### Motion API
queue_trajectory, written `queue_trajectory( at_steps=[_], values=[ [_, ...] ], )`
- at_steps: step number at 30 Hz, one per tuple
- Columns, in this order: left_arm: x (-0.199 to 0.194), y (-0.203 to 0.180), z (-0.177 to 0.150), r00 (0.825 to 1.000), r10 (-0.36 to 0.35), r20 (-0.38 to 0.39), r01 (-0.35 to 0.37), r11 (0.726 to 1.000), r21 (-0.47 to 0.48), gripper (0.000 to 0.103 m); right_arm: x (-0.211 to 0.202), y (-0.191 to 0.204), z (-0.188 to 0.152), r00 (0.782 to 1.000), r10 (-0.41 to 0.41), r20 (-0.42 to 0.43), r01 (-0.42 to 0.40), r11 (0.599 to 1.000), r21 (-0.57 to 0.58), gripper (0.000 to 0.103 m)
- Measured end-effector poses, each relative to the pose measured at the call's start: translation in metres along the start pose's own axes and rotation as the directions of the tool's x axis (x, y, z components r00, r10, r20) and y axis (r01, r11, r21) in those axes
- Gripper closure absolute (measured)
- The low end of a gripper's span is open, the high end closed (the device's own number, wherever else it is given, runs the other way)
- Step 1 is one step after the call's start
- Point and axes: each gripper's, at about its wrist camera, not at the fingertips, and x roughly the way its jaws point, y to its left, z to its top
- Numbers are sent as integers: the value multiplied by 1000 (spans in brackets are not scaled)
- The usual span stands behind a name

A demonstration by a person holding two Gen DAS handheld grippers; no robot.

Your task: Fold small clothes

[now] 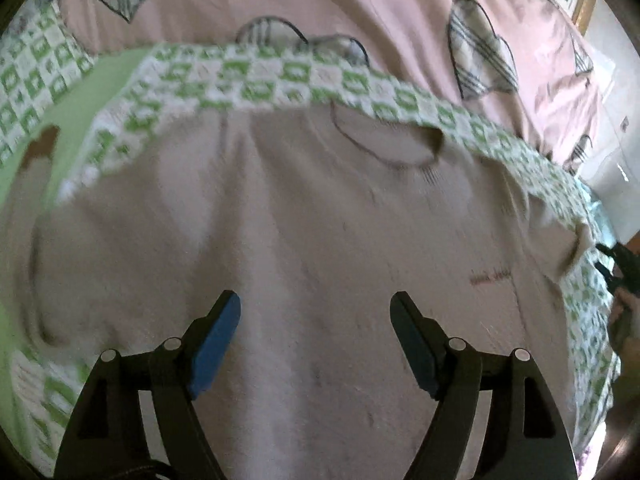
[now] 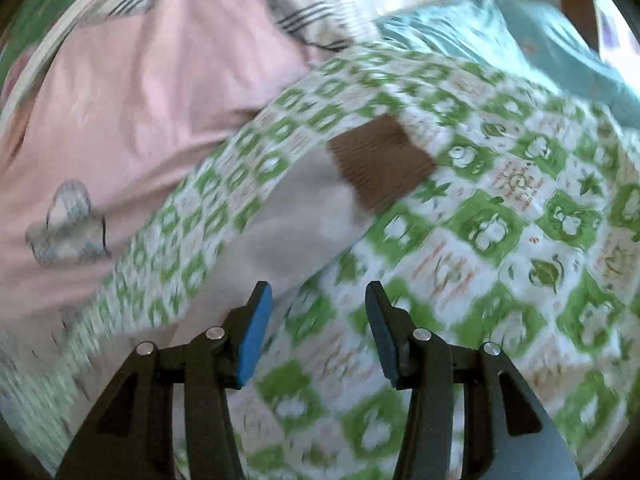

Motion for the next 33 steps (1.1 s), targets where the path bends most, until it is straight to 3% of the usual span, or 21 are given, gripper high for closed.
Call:
queue_trajectory(
  at_steps=[6,8,9,14,19,23,28,32,33],
  values=[
    [15,-18,-27,997,-13,-71,13,1000,2,25,31,-27,22,999,47,25,-50,988,148,54],
    [18,-21,-32,997,-9,-82,11,1000,13,25,33,-25,26,998,53,42,-59,990,130,74],
    [19,-23,-35,996,-5,-84,7,1000,19,25,34,-21,26,998,55,32,-58,992,109,97],
    [12,-23,-42,997,-21,-76,22,1000,12,25,11,26,12,991,117,65,-112,991,-77,97],
    [-4,-14,-50,997,-42,-58,41,999,-11,25,-15,105,-34,968,252,6,-240,929,-282,97],
    [-18,1,-56,998,-37,-44,35,999,-40,25,-28,174,-89,919,379,-109,-391,835,-388,97],
    [-37,29,-67,999,-46,-27,44,994,-96,25,-36,259,-180,807,484,-338,-591,666,-456,97],
    [-46,50,-75,999,-52,-14,50,988,-147,25,-28,315,-261,716,474,-513,-696,548,-464,97],
    [-48,54,-77,998,-55,-12,53,986,-157,25,-23,325,-277,697,466,-544,-712,534,-455,97]
  ],
)
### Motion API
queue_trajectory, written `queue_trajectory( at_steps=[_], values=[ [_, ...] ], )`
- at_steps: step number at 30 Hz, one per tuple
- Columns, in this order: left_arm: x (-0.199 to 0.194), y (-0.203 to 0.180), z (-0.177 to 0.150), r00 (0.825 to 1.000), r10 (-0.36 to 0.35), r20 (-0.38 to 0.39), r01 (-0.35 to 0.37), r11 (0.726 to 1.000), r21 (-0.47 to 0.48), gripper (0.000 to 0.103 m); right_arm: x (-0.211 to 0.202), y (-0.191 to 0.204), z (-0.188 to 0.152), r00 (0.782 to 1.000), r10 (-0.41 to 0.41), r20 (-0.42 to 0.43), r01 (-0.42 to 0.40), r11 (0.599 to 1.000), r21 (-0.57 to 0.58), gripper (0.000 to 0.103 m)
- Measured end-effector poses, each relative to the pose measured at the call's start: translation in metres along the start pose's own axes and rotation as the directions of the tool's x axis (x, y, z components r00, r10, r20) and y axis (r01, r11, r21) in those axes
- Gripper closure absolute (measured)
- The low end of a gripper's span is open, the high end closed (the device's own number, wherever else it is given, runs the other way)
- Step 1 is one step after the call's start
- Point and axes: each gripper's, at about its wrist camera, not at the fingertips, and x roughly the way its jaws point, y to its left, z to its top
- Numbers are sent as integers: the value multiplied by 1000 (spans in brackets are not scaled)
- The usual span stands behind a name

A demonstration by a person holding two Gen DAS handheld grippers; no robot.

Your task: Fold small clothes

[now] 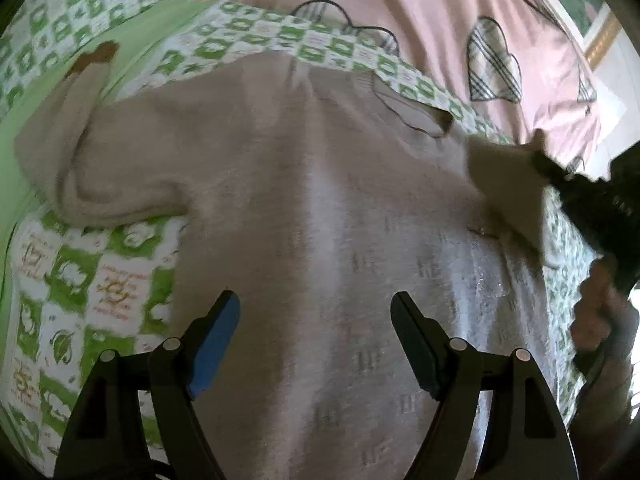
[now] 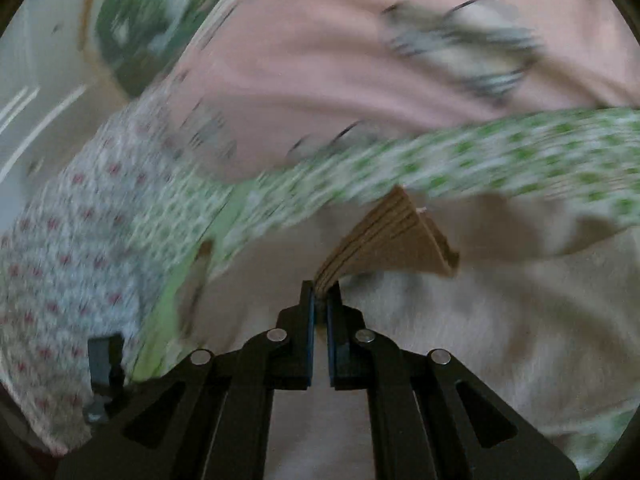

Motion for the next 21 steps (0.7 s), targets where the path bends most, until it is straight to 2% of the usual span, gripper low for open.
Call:
queue_trajectory(
  at_steps=[4,8,11,13,15,18,21],
  values=[
    [-2,15,-6,1000,-3,-7,3,1000,-26,25,61,30,-26,990,64,-127,-66,998,-17,97],
    [-3,20,-9,1000,-9,-9,9,1000,-18,25,102,38,-41,971,101,-215,-105,994,-8,97],
    [1,17,-6,1000,-21,-15,21,1000,-5,24,115,34,-51,953,97,-286,-95,995,22,86],
    [6,11,0,1000,-28,-13,28,999,17,24,104,26,-50,958,105,-265,-98,994,39,60],
    [13,1,7,999,-31,-6,32,999,38,23,88,18,-48,969,105,-222,-93,994,63,48],
    [32,-18,23,999,-39,-15,40,996,75,22,54,-10,-47,986,87,-145,-69,990,122,47],
    [57,-42,41,1000,-10,-17,12,992,125,21,22,-35,-49,996,35,-79,-20,984,180,47]
  ],
)
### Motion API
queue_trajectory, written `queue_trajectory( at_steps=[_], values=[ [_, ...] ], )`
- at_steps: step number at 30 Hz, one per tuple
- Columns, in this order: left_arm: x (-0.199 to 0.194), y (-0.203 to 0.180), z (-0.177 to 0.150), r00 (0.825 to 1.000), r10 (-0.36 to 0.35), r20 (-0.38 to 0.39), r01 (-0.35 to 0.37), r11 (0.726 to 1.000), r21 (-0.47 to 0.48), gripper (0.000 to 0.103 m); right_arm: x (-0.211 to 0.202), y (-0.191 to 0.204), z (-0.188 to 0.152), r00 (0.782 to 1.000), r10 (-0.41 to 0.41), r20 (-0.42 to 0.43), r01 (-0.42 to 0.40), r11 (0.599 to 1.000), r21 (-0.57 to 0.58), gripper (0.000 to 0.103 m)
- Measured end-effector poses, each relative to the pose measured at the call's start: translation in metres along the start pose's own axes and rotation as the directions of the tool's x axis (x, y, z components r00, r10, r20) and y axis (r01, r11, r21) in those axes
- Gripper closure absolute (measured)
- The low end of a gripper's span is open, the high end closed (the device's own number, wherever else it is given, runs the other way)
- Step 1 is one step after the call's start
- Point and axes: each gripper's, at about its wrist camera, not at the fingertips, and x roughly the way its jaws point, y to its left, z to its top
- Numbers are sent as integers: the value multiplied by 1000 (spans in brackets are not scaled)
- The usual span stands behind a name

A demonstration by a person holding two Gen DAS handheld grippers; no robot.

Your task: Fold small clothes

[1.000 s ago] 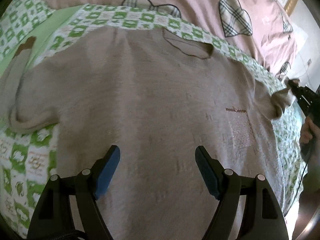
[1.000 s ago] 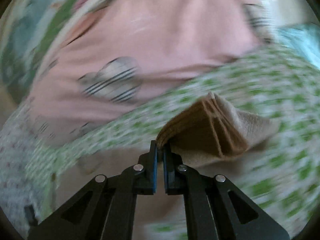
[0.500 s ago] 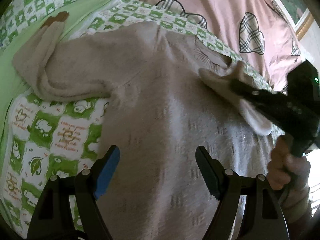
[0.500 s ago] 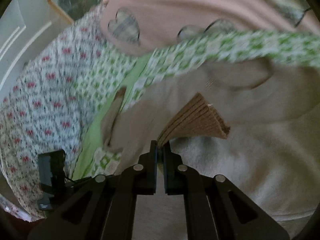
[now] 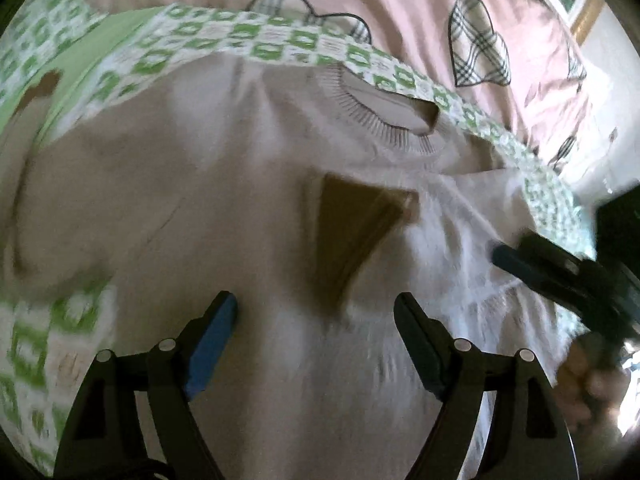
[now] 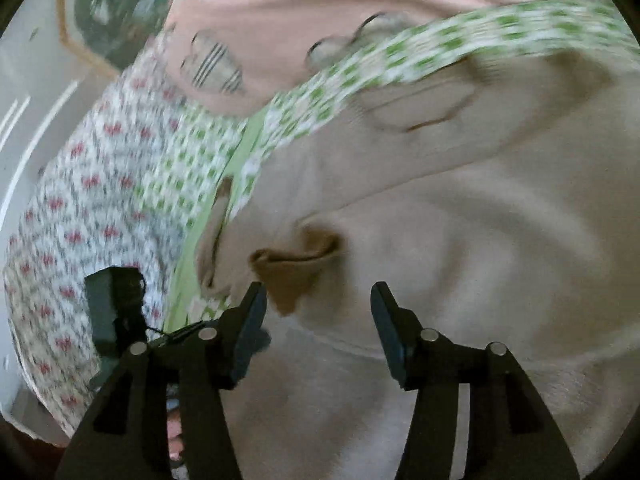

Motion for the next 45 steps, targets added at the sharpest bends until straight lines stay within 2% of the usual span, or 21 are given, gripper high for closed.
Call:
queue_trajectory(
  at_steps=[2,3,5,7,12,13,14,16,18,19,20,21,24,32,33,34,38,41,45],
  values=[
    [15,-9,14,1000,27,6,-27,999,18,22,-19,-18,-3,999,-29,33,28,999,37,47],
    [18,-10,17,999,45,20,-46,999,20,27,-24,-22,-5,998,-42,43,40,998,47,47],
    [22,-5,23,995,87,39,-88,996,6,71,-39,-36,-10,994,-83,64,79,995,67,47],
    [17,14,20,997,60,39,-58,997,-60,79,-53,-45,-13,988,-124,90,117,990,81,47],
    [2,46,2,999,-2,52,9,991,-134,78,-94,-76,-8,956,-232,178,210,968,138,47],
    [3,48,2,999,-20,49,27,989,-147,69,-101,-85,-5,949,-253,190,224,961,159,47],
    [5,49,3,998,-44,43,50,986,-160,55,-108,-93,-2,941,-273,200,238,954,181,47],
    [10,44,10,997,-65,47,72,984,-166,43,-117,-104,3,926,-309,217,263,940,215,47],
    [15,35,16,997,-62,53,68,988,-139,48,-125,-114,9,913,-339,228,283,927,245,47],
    [18,28,18,996,-65,57,70,992,-107,68,-128,-119,12,909,-348,232,287,923,257,47],
    [18,24,18,996,-69,53,73,993,-90,99,-129,-122,14,903,-361,233,298,917,265,47],
    [18,22,18,996,-65,54,69,994,-80,96,-129,-125,16,900,-369,231,307,914,266,47],
    [6,29,10,992,-85,97,94,992,-90,97,-125,-132,23,896,-393,207,338,906,255,47],
    [-3,41,-1,989,-107,99,118,987,-106,97,-81,-141,39,894,-434,112,416,897,151,49],
    [-4,38,1,989,-106,101,115,989,-92,97,-78,-139,41,896,-433,101,420,898,128,81],
    [-6,32,3,989,-102,104,109,991,-72,97,-77,-138,43,900,-426,91,414,902,121,95],
    [-3,15,9,992,-87,94,88,996,-10,95,-98,-143,45,885,-443,148,418,893,168,95],
    [14,14,4,999,-20,45,20,1000,11,91,-91,-150,40,872,-477,114,457,874,165,95],
    [10,27,-5,998,-45,34,45,999,-21,87,-92,-148,39,857,-504,107,484,858,171,94]
  ],
)
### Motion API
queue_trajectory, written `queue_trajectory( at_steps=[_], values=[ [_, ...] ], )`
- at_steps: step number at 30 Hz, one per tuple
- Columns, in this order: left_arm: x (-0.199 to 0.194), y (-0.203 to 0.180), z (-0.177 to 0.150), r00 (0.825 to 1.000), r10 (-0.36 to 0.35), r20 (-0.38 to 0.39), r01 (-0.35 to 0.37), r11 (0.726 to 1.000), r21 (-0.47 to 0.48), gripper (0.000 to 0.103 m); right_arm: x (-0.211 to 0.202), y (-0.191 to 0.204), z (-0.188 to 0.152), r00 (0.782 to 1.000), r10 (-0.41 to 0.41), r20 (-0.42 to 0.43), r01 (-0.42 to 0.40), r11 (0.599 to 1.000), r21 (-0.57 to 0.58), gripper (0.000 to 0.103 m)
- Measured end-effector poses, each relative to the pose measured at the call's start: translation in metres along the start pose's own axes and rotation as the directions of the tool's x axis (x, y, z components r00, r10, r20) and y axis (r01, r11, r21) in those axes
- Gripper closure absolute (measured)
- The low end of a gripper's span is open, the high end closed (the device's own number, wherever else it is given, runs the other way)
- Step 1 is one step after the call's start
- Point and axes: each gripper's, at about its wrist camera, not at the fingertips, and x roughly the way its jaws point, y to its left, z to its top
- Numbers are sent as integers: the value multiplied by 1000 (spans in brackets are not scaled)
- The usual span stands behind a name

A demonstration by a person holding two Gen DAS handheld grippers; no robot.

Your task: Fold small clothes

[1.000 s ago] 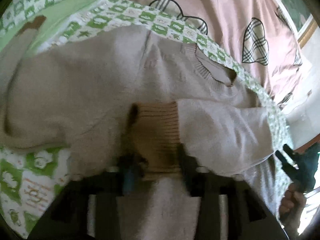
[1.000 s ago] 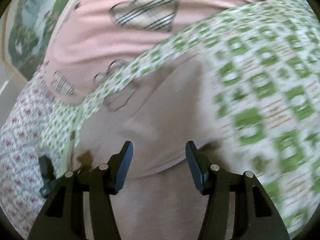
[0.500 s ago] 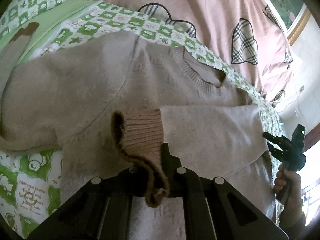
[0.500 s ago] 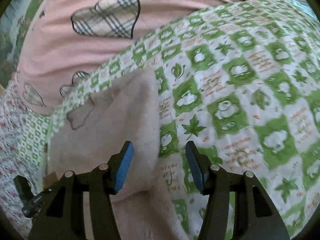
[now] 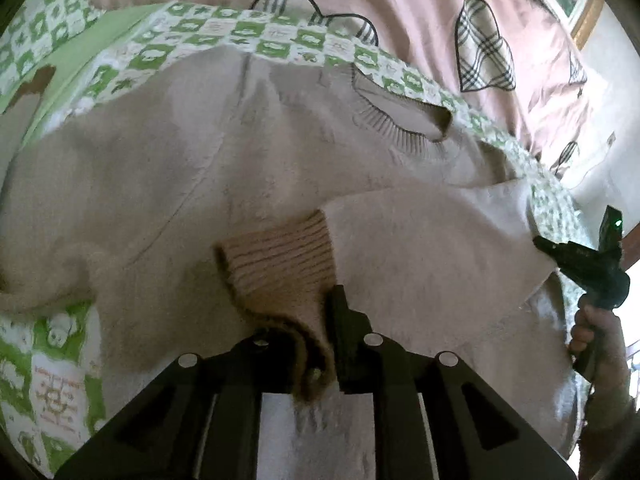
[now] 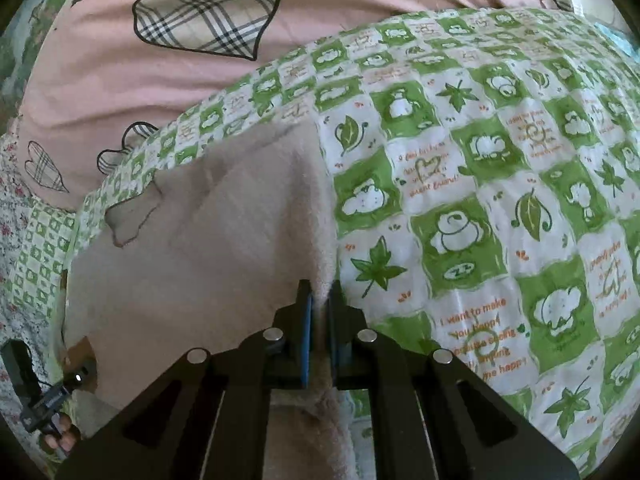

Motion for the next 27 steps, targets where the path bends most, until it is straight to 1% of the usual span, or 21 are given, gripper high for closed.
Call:
queue_trajectory(
  at_steps=[1,2,3,5,6,7,8,9,11,13,15,16,18,19,20,23,24,25,27],
  values=[
    [-5,3,-1,1000,-2,3,2,1000,-4,83,-8,3,1,999,-32,20,32,999,-7,89],
    [-10,5,-2,1000,-5,8,5,1000,-7,77,-16,8,0,997,-65,38,65,998,-17,86],
    [-17,9,-5,1000,-8,19,8,1000,-8,75,-21,13,0,997,-66,50,68,997,-22,82],
    [-29,16,-9,999,4,33,-4,1000,-9,71,-38,23,-5,997,-16,78,18,999,-33,68],
    [-36,20,-12,999,20,40,-19,1000,-13,69,-47,30,-9,996,17,89,-13,999,-45,55],
    [-42,24,-13,998,37,48,-36,999,-16,62,-54,38,-14,995,40,95,-34,998,-61,48],
    [-49,29,-14,996,59,60,-57,998,-20,56,-60,46,-20,993,63,95,-56,995,-82,47],
    [-59,36,-14,994,78,75,-76,997,-28,54,-64,55,-26,993,85,87,-76,992,-100,46],
    [-72,51,-11,990,106,97,-101,994,-50,45,-65,69,-41,990,135,43,-128,984,-125,46],
    [-83,67,-4,983,149,111,-141,987,-77,42,-60,78,-54,986,165,4,-163,977,-134,46],
    [-93,85,9,971,203,127,-191,976,-105,39,-54,86,-67,982,184,-35,-187,972,-142,46],
    [-98,98,19,960,245,133,-228,965,-131,36,-52,90,-73,981,188,-49,-193,970,-144,46],
    [-104,118,35,944,293,152,-269,950,-161,35,-48,95,-84,978,197,-71,-206,968,-144,46],
    [-105,129,46,932,326,160,-298,938,-176,31,-47,97,-88,976,204,-80,-214,966,-144,46],
    [-104,137,55,924,347,161,-317,930,-185,27,-46,99,-92,974,209,-88,-220,965,-143,46],
    [-90,170,89,901,409,143,-377,902,-209,25,-45,102,-97,970,219,-102,-232,963,-139,46],
    [-85,179,97,898,421,131,-388,896,-216,24,-45,104,-97,970,219,-104,-232,963,-140,46],
    [-78,193,108,899,423,115,-390,892,-230,24,-46,105,-99,970,220,-106,-234,962,-142,46],
    [-66,217,126,907,414,81,-380,886,-266,24,-47,106,-100,969,220,-111,-235,961,-146,46]
  ],
)
